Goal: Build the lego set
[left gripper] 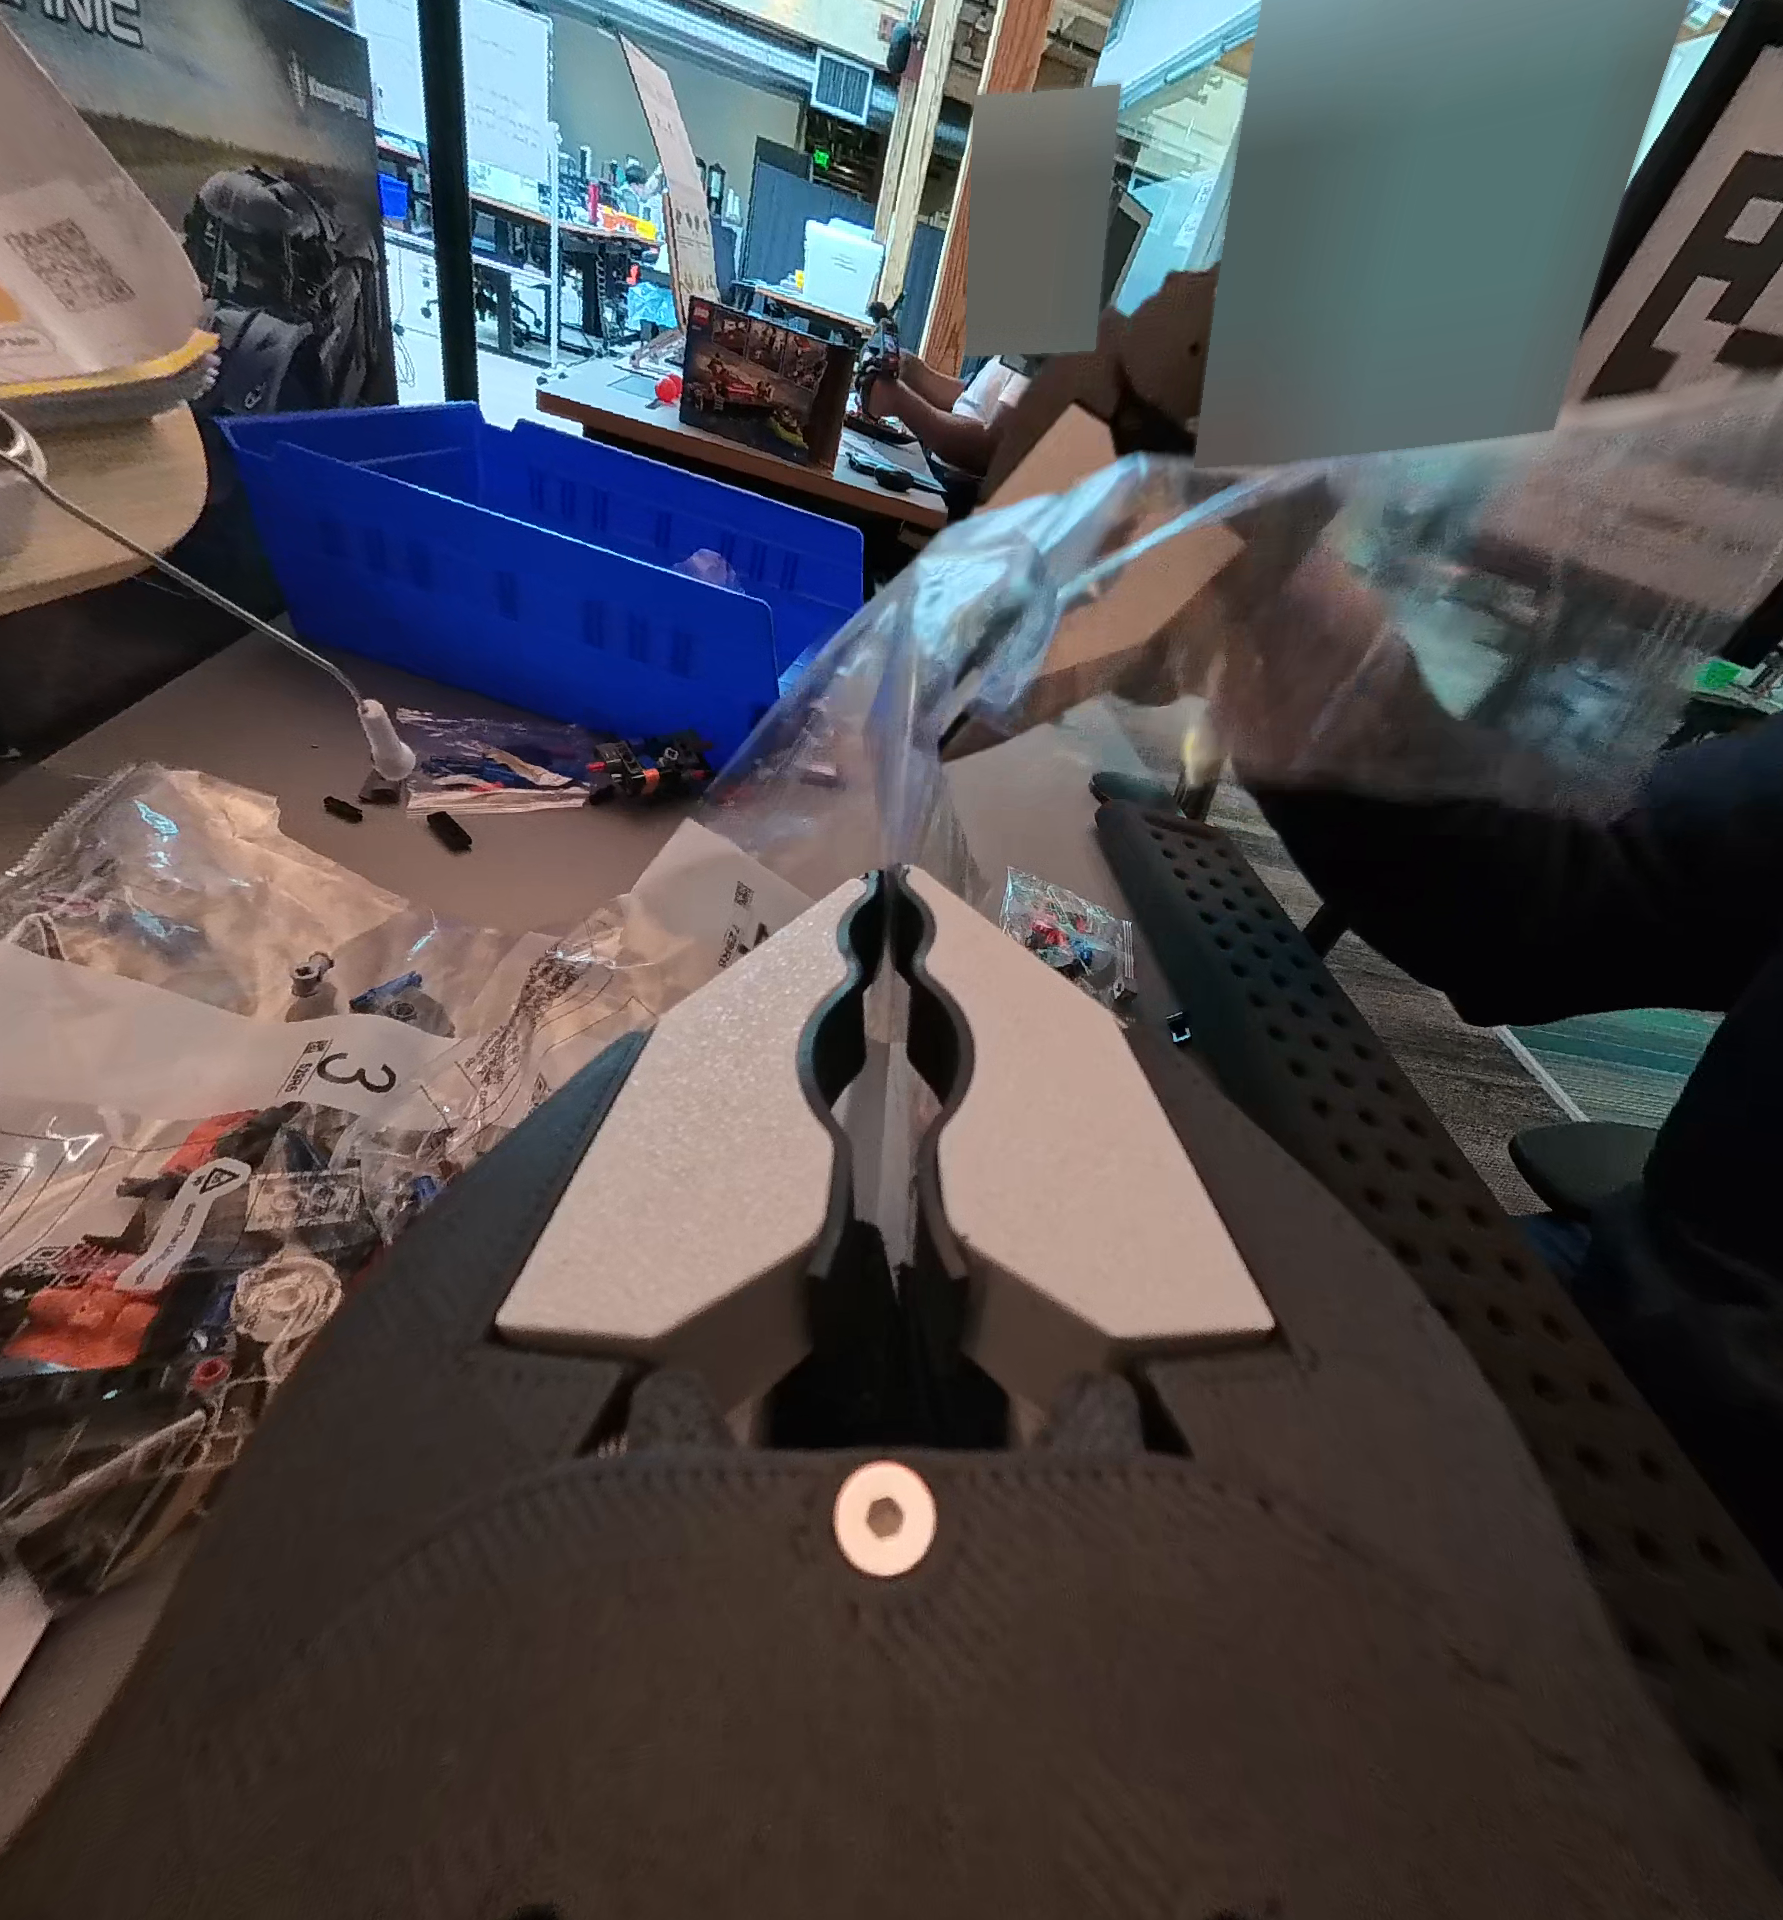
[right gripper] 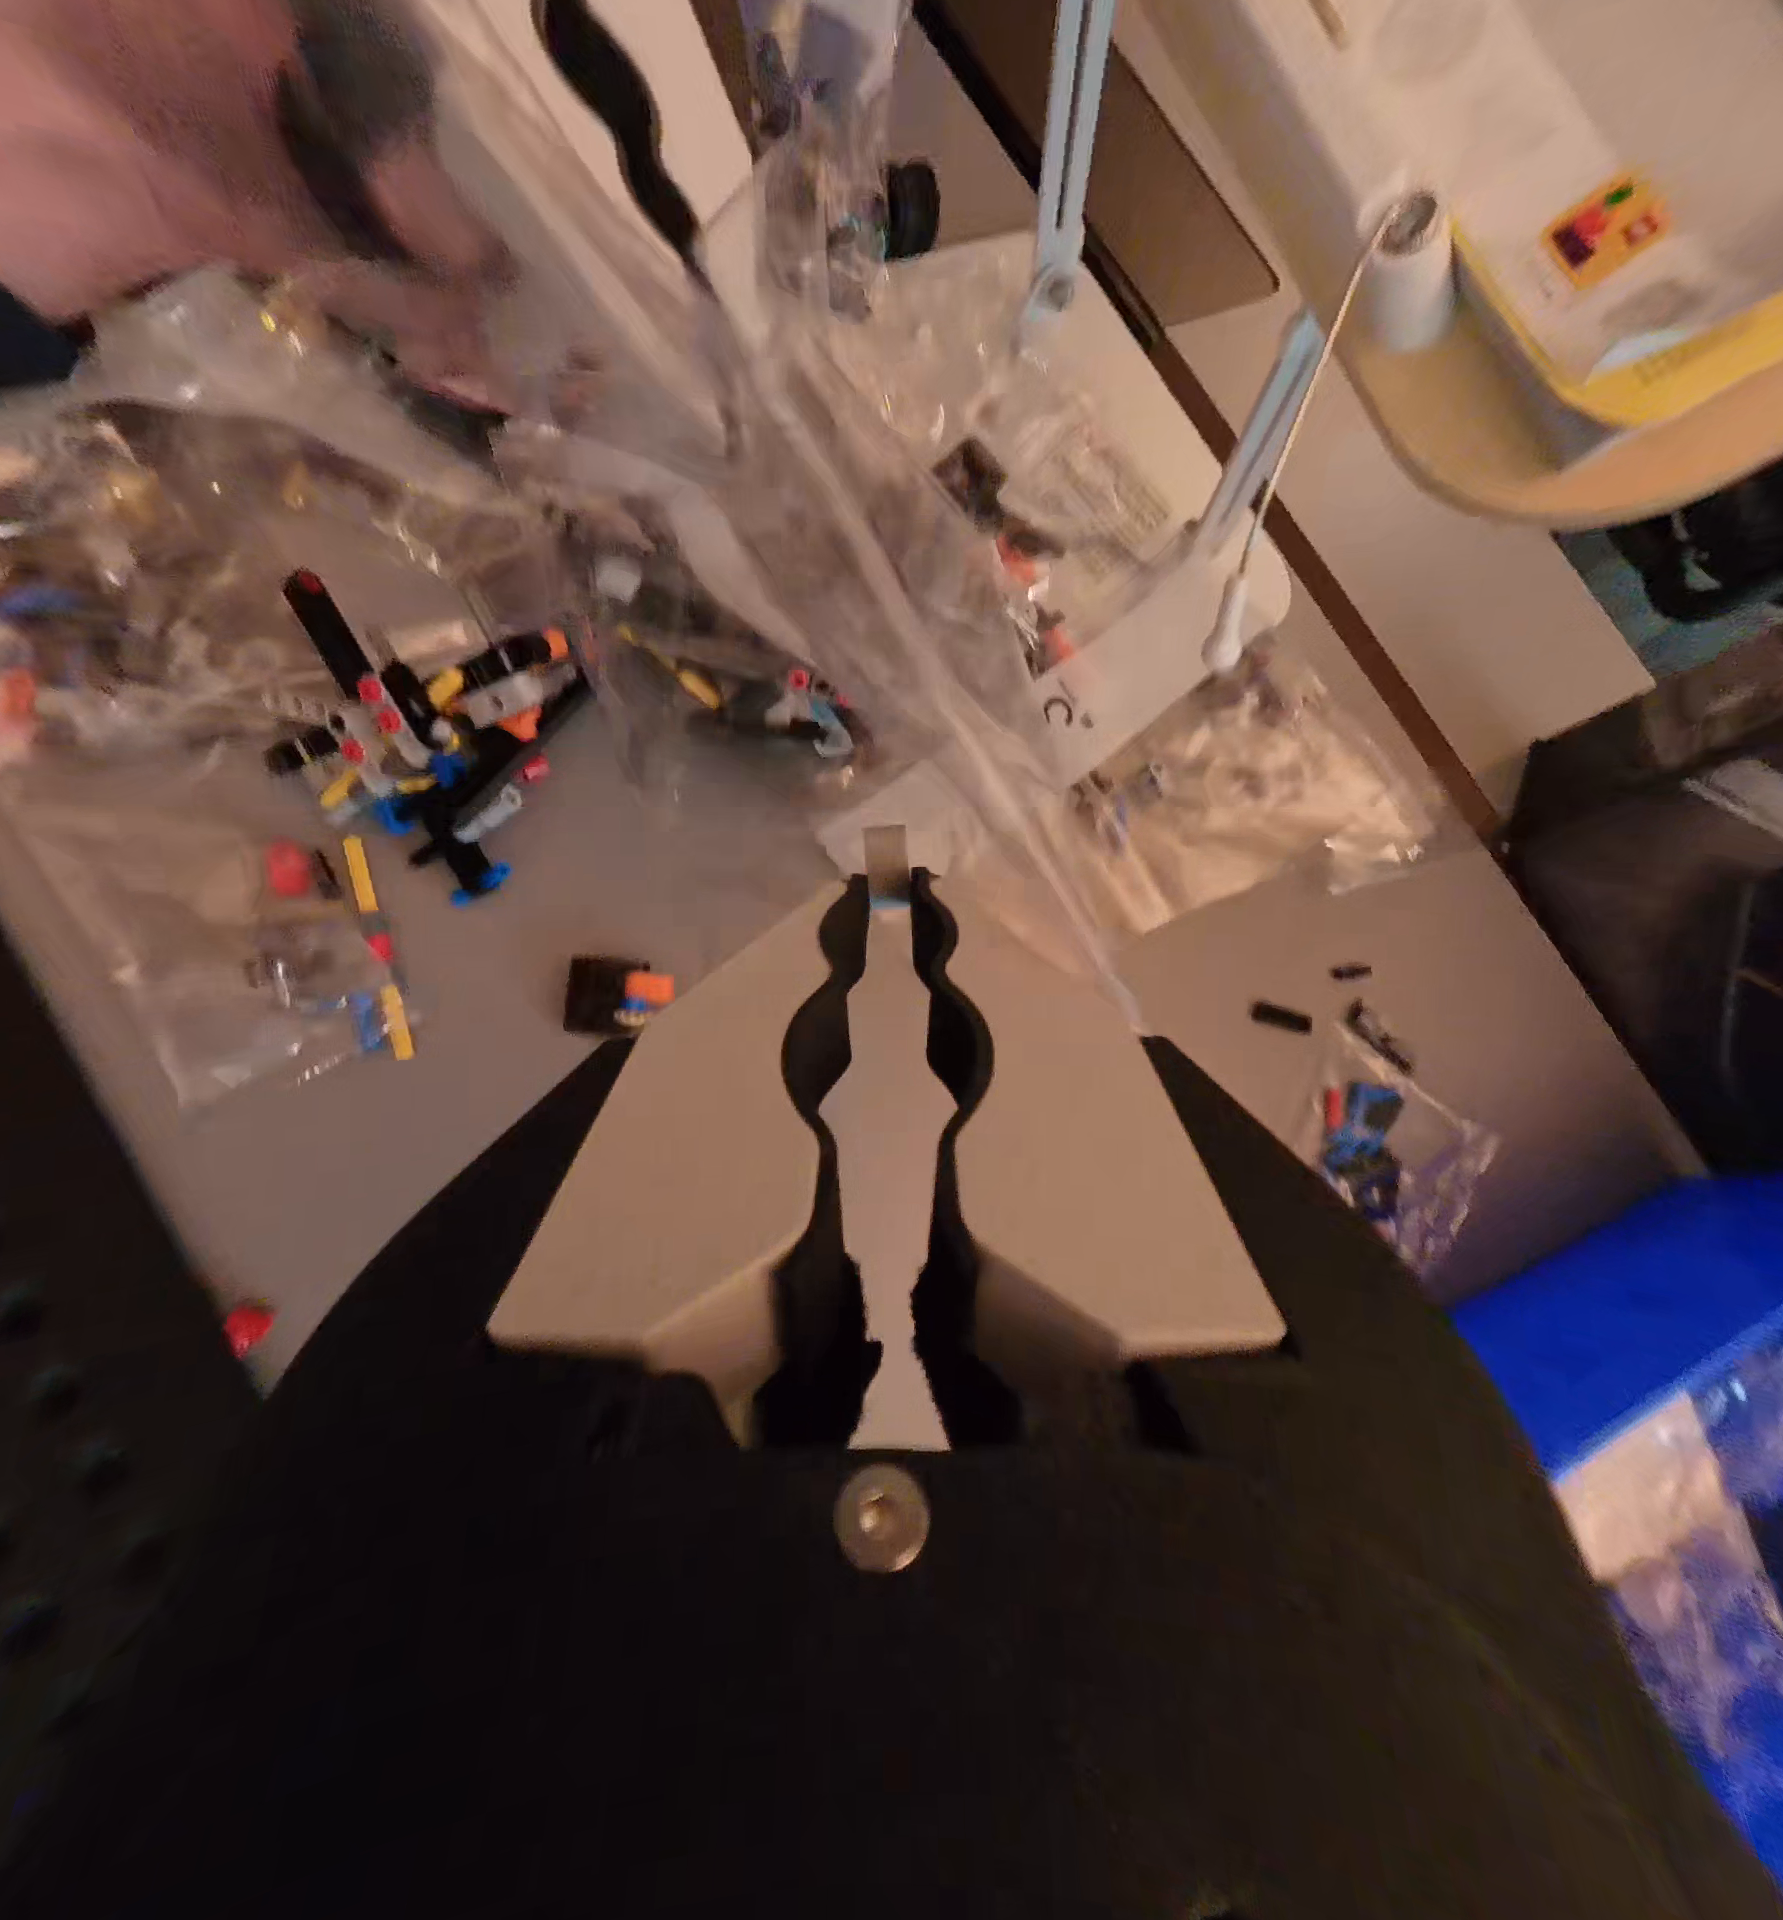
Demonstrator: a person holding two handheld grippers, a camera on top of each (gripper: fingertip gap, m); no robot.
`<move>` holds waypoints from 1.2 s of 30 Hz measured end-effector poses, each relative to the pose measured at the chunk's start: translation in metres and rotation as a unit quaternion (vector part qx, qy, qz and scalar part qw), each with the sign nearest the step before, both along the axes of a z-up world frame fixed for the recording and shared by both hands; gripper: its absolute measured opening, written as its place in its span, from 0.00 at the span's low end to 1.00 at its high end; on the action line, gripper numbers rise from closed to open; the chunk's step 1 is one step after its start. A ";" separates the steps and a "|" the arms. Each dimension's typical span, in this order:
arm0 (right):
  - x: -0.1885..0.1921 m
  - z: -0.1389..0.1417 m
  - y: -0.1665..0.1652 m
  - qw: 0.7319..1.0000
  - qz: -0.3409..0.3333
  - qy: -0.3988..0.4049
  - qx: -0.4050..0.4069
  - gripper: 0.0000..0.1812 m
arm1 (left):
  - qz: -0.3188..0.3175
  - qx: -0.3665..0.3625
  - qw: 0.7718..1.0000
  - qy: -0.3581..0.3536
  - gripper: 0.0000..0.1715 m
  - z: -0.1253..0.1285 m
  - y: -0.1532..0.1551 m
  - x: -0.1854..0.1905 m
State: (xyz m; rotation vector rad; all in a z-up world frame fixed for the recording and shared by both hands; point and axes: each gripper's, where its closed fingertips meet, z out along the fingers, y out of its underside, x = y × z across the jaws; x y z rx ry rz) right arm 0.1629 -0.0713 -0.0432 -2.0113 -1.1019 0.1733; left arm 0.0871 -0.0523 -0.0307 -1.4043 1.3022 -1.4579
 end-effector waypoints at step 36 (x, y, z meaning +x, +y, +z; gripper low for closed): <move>0.043 -0.117 -0.156 0.940 0.098 -0.152 -0.290 0.13 | -0.001 0.000 1.000 0.004 0.00 -0.002 -0.001 0.001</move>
